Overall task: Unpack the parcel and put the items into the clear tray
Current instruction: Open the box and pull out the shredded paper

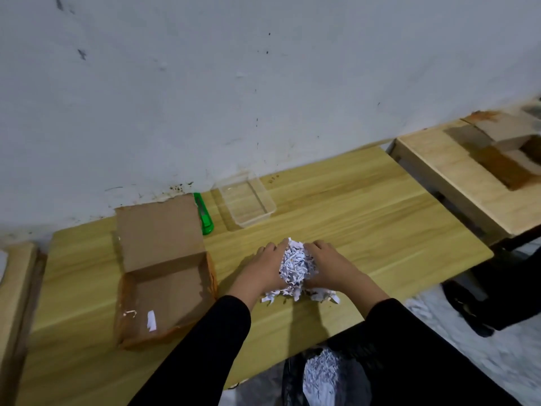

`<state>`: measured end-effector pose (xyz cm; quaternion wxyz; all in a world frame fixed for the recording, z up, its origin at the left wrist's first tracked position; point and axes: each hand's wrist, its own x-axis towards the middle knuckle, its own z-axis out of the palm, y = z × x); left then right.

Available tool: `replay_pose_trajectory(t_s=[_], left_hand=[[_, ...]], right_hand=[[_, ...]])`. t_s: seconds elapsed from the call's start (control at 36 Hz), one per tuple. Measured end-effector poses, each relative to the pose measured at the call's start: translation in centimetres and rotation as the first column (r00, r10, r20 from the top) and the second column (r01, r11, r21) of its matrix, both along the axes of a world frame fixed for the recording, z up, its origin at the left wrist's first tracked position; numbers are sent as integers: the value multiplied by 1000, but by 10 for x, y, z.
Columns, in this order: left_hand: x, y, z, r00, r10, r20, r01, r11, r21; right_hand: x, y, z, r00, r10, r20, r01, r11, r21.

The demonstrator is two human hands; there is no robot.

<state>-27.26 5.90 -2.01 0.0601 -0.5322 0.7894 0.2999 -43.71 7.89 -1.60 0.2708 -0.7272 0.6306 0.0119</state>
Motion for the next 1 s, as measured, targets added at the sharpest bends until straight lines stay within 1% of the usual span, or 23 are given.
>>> replay_pose_trajectory(t_s=[0.17, 0.25, 0.33, 0.44, 0.5, 0.56, 0.61, 0.64, 0.69, 0.75, 0.81, 0.89, 0.92, 0.94, 1.0], left_hand=[[7, 4, 23, 999, 4, -50, -6, 1000, -28], [12, 6, 34, 998, 12, -65, -16, 998, -67], [22, 9, 46, 994, 53, -94, -61, 994, -94], [51, 15, 60, 960, 208, -186, -236, 962, -140], [73, 20, 62, 922, 297, -247, -344, 923, -171], [98, 27, 60, 871, 386, -305, -457, 864, -211], [126, 37, 55, 803, 486, -346, -577, 780, -243], [139, 42, 52, 761, 536, -365, -637, 723, -268], [168, 52, 41, 654, 633, -414, -753, 592, -285], [192, 63, 28, 524, 709, -471, -849, 476, -228], [211, 73, 16, 370, 766, -525, -918, 389, -79], [224, 82, -1, 105, 796, -596, -919, 308, 248], [225, 83, -5, 53, 790, -610, -902, 301, 311], [226, 85, -10, 28, 792, -610, -882, 306, 358], [225, 86, -19, 3, 793, -609, -838, 334, 431]], right_hand=[[1, -2, 28, 999, -28, 43, 29, 999, -24], [7, -3, 42, 997, -20, 78, 25, 997, -67], [19, -5, 55, 992, -4, 122, 19, 993, -121], [48, -9, 66, 983, 41, 181, -3, 980, -201], [70, -10, 67, 973, 69, 221, -18, 975, -223], [96, -10, 64, 961, 103, 256, -45, 974, -221], [125, -7, 58, 947, 147, 287, -87, 974, -210], [139, -5, 53, 938, 174, 299, -115, 972, -204], [167, -1, 41, 922, 224, 316, -172, 968, -183], [192, 3, 29, 906, 268, 326, -230, 961, -151], [214, 4, 16, 897, 311, 313, -291, 950, -109], [239, 5, -1, 892, 348, 288, -353, 935, -37], [247, 4, -7, 889, 365, 277, -377, 926, -9], [253, 5, -12, 886, 379, 266, -398, 917, 20], [263, 5, -20, 874, 404, 269, -428, 903, 35]])
